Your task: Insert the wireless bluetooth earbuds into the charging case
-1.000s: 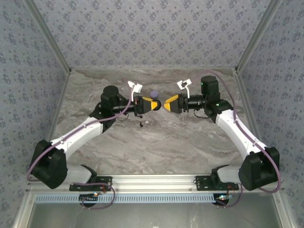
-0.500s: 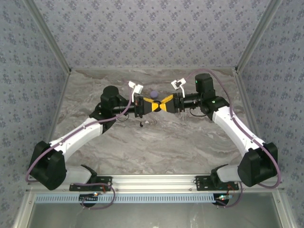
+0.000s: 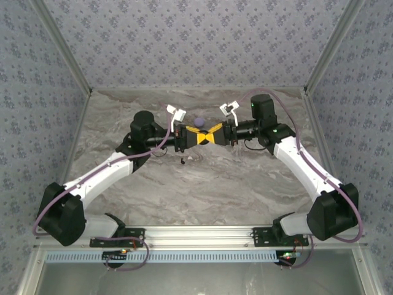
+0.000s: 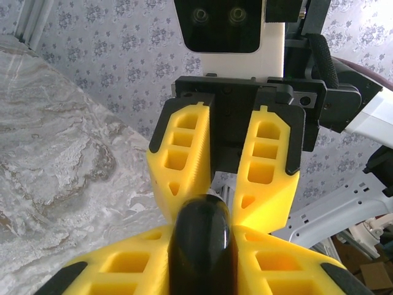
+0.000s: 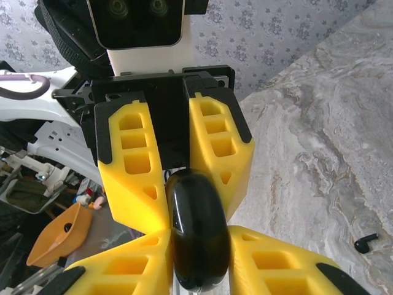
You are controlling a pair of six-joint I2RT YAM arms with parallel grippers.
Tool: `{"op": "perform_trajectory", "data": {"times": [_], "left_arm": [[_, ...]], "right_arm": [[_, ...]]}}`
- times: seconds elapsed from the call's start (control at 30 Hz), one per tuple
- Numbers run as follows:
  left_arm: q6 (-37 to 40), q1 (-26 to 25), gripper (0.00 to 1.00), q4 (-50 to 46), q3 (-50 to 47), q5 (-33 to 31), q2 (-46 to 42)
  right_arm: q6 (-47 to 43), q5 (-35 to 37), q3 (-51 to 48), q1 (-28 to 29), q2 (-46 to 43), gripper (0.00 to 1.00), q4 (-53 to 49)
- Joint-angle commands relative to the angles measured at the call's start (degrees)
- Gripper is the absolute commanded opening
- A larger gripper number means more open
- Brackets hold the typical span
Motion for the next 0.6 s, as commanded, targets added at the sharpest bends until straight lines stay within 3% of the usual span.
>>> {"op": "perform_trajectory", "data": {"times": [0.0, 0.57], "left_arm": [[1.5, -0.9, 0.31, 0.5, 2.7, 0.1, -0.7], [4.5, -0.9, 0.56, -4.6, 1.6, -1.4, -2.3]], "right_arm": [[-0.7, -0.2, 1.7, 0.4, 0.3, 0.25, -1.5], [0.2, 2.7, 1.8, -0.9, -2.5, 0.21, -1.8]]}}
